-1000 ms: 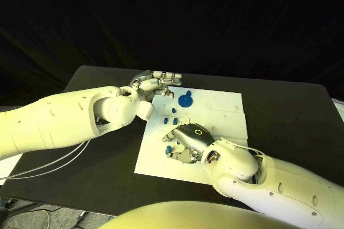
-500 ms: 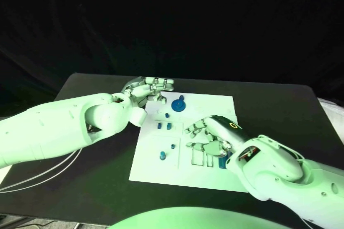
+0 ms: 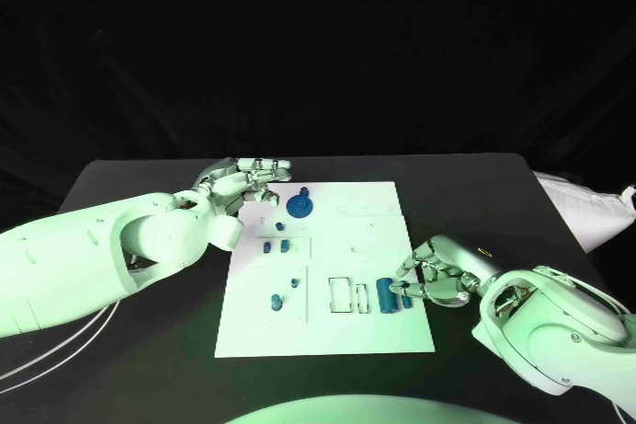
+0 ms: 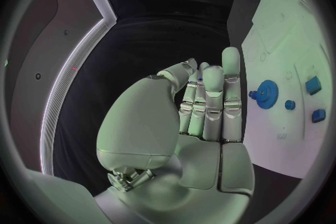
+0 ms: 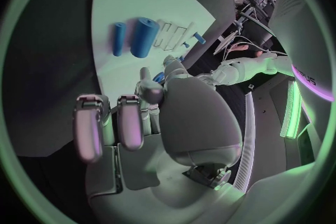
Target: Assemble the parts on the task board
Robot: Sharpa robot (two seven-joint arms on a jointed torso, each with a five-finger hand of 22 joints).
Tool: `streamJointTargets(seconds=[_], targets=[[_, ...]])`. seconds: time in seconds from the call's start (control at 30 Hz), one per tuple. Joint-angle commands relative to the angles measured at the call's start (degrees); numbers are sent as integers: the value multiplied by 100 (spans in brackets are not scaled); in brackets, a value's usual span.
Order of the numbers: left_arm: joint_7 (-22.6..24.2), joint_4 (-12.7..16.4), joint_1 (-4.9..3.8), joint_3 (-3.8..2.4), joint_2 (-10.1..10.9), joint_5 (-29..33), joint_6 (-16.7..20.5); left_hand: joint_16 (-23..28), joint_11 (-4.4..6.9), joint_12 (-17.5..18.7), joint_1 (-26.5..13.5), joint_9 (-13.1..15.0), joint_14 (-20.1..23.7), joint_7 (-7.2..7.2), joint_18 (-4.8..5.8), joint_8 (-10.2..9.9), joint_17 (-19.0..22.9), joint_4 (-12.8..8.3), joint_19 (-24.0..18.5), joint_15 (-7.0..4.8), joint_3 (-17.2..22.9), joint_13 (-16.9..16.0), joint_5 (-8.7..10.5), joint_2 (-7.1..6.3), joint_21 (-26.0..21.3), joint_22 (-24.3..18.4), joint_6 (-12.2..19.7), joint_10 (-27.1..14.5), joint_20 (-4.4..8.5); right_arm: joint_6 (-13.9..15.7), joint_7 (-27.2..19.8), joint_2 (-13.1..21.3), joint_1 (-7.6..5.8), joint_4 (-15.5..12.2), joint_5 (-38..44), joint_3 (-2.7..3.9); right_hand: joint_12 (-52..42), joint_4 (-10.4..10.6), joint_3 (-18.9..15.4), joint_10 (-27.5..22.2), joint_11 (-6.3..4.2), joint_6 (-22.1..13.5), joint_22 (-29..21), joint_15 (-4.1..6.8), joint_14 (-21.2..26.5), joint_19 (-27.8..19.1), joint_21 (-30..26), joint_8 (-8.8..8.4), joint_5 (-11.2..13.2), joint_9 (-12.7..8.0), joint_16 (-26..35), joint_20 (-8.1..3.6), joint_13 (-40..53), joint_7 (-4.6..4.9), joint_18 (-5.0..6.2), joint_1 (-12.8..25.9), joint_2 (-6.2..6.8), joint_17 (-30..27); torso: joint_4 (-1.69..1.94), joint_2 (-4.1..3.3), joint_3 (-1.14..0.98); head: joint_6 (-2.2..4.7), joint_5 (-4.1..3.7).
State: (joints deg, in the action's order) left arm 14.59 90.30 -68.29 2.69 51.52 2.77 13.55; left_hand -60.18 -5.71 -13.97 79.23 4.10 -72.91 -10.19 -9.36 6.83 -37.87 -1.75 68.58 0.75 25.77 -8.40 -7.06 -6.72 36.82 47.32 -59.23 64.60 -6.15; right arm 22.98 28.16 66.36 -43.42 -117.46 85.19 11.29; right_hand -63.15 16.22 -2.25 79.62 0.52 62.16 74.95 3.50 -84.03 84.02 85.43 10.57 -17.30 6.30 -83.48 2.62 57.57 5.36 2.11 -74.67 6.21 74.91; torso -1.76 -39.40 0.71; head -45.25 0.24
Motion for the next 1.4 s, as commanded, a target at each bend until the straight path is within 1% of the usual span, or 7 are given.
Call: streamJointTargets(seconds=[0.03, 0.13, 0.23, 0.37, 0.63, 1.0, 1.4], targets=[[18, -15, 13, 5, -11, -16, -125, -19, 6, -15, 36, -8, 44, -3, -108, 21, 5, -24, -17, -8, -18, -5, -17, 35, -33, -5, 41, -43, -19, -131, 545, 50, 46, -36, 324, 5, -573, 22, -170, 84, 4, -57, 879, 3, -426, 306, 78, 122, -11, 85, -128, 1, 718, -11, -64, 50, -120, 501, -71, 4, 3, 10, -36], [17, -31, 29, 11, -18, -16, -135, -19, 6, -15, 36, -8, 44, -3, -108, 21, 5, -24, -17, -8, -18, -5, -17, 35, -33, -5, 41, -43, -19, -237, 601, 63, 68, -28, 488, 6, -770, 28, -293, 107, 8, -111, 911, -11, -431, 315, 98, 195, -13, 155, -163, 4, 995, -10, -70, 112, -187, 559, -64, 1, 5, 0, -44], [18, -39, 40, 14, -24, -16, -142, -19, 6, -15, 36, -8, 44, -3, -108, 21, 5, -24, -17, -8, -18, -5, -17, 35, -33, -5, 41, -43, -19, -346, 628, 30, 89, -2, 578, 6, -882, 34, -395, 126, 11, -149, 969, -13, -443, 339, 134, 252, 18, 213, -208, 11, 1164, -7, -83, 160, -218, 641, -50, 1, 19, -17, -56], [19, -39, 46, 15, -22, -16, -145, -19, 6, -15, 36, -8, 44, -3, -108, 21, 5, -24, -17, -8, -18, -5, -17, 35, -33, -5, 41, -43, -19, -397, 643, -67, 134, 41, 633, 6, -943, 41, -481, 137, 14, -180, 1000, -17, -447, 352, 154, 299, 25, 263, -230, 14, 1270, -9, -89, 220, -250, 679, -37, -5, 21, -45, -32], [19, -36, 50, 16, -17, -16, -147, -24, 6, -24, 37, -7, 44, -2, -108, 25, 1, -26, -18, -8, -21, -7, -17, 36, -33, -5, 42, -46, -19, -467, 650, -288, 185, 152, 687, 5, -980, 40, -530, 147, 14, -202, 1018, -18, -450, 358, 164, 327, 7, 294, -242, 16, 1335, -9, -93, 244, -269, 701, -6, -7, 45, -81, -34], [19, -33, 52, 16, -29, -16, -156, -24, 6, -24, 37, -7, 44, -2, -108, 25, 1, -26, -18, -8, -21, -7, -17, 36, -33, -5, 42, -46, -19, -609, 663, -583, 231, 387, 789, 2, -977, 22, -549, 137, 15, -222, 1033, -19, -451, 364, 173, 351, 1, 321, -250, 19, 1354, -9, -96, 195, -288, 715, 35, -15, 52, -90, -42], [5, -40, 52, 16, -26, -16, -179, -24, 6, -24, 37, -7, 44, -2, -108, 25, 1, -26, -18, -8, -21, -7, -17, 36, -33, -5, 42, -46, -19, -1074, 694, -862, 315, 671, 1173, -16, -971, -5, -572, 124, 16, -248, 1043, -22, -450, 365, 179, 403, -13, 378, -254, 23, 1396, -8, -98, 61, -335, 723, 78, -24, 68, -108, -52]])
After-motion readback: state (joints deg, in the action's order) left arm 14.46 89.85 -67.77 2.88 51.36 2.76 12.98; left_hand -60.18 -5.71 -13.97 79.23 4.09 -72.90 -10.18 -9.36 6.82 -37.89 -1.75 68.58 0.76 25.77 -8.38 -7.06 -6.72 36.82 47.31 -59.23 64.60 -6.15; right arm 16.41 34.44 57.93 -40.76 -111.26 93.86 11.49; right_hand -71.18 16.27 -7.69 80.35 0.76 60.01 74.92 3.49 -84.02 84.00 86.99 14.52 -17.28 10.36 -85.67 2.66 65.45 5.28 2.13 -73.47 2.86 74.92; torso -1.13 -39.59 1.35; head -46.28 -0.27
